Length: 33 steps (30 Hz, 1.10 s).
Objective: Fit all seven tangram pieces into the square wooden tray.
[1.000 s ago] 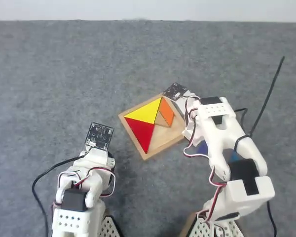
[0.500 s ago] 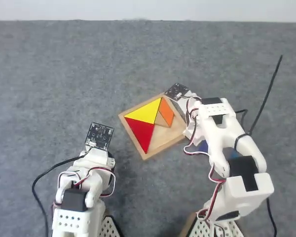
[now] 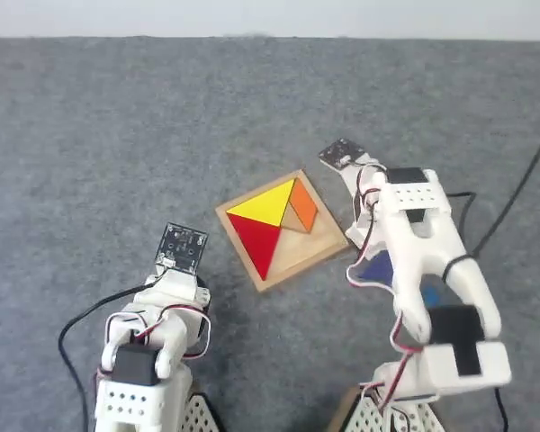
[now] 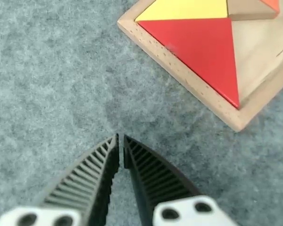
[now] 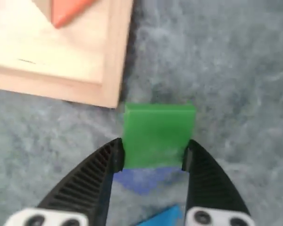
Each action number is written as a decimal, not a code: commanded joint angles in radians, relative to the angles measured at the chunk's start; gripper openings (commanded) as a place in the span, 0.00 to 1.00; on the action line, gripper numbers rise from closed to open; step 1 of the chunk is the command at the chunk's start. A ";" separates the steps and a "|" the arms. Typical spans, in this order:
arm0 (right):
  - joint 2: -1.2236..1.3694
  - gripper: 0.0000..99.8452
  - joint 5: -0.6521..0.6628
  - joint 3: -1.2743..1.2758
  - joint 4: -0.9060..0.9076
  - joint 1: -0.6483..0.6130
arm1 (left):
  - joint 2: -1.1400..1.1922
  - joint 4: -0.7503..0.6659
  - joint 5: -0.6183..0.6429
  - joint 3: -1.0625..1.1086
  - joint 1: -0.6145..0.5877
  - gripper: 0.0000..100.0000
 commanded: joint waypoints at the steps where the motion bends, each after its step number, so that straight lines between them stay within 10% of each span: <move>1: -0.124 0.14 -0.044 -0.055 0.019 -0.125 | -0.015 0.003 -0.002 -0.010 -0.003 0.02; 18: 0.130 0.14 -0.100 -0.285 0.019 -0.390 | -0.015 0.003 -0.002 -0.010 -0.003 0.02; 33: 0.071 0.24 -0.123 -0.219 0.054 0.016 | -0.015 0.003 -0.002 -0.010 -0.003 0.02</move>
